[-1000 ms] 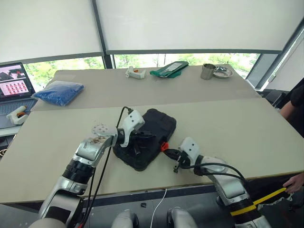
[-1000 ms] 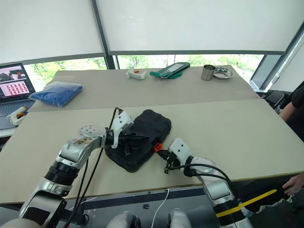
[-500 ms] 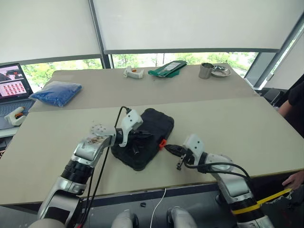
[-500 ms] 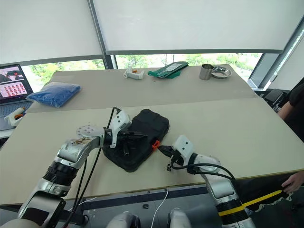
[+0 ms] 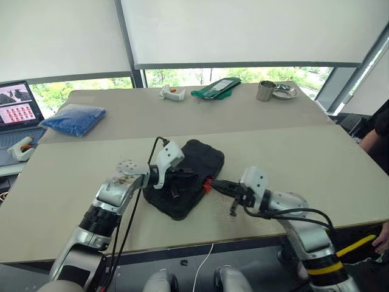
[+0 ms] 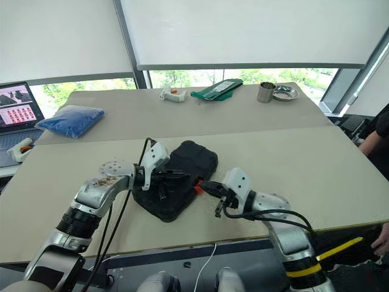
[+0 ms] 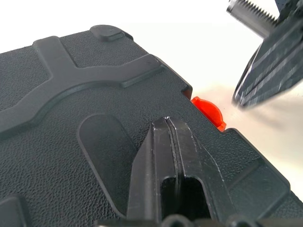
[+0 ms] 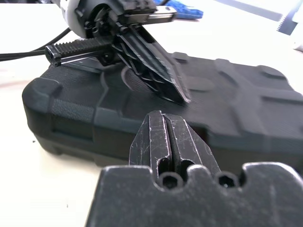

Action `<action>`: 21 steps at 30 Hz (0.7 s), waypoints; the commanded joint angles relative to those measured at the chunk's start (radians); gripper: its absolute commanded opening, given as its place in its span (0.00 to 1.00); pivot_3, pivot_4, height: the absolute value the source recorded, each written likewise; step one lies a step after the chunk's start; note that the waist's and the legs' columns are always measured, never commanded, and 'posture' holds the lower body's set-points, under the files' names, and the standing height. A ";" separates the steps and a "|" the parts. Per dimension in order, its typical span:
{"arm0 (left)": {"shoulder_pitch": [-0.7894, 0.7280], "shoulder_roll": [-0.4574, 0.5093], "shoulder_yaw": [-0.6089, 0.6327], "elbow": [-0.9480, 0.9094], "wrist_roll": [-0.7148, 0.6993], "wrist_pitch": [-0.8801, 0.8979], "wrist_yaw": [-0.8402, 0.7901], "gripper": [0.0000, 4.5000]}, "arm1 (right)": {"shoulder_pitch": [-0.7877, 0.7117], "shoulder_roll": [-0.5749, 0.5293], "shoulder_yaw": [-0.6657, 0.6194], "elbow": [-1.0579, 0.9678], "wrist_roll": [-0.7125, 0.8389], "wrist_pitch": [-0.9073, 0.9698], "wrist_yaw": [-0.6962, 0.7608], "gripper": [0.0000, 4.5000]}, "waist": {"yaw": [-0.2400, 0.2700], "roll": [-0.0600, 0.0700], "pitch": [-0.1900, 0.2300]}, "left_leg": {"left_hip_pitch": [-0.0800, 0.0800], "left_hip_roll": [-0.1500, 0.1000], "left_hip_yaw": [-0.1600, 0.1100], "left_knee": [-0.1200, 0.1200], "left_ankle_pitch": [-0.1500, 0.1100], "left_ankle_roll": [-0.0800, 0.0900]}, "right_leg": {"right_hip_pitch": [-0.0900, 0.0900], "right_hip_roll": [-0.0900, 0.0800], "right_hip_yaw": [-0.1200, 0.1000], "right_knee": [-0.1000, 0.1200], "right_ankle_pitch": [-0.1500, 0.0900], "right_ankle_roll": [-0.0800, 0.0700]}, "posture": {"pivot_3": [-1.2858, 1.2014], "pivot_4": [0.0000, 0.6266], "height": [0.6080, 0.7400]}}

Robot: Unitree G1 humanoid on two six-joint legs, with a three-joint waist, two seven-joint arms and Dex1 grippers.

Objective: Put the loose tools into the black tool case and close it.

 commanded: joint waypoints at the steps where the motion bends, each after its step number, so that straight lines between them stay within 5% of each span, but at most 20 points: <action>1: 0.064 0.023 -0.045 0.081 0.052 0.042 0.009 0.00 | 0.028 -0.027 -0.016 -0.026 0.006 0.046 -0.008 0.01 | -0.001 0.000 0.000 | 0.000 0.000 0.000 0.000 0.000 0.000 | 0.000 0.000 0.000 0.000 0.000 0.000 | 0.52 0.24 1.00; 21: 0.057 0.030 -0.029 0.070 0.044 0.043 0.005 0.00 | -0.182 0.095 0.117 0.218 -0.092 0.005 -0.010 0.01 | -0.006 0.000 0.000 | -0.001 0.001 -0.002 -0.002 0.000 0.000 | -0.002 0.002 -0.002 -0.004 0.000 0.000 | 0.52 0.24 1.00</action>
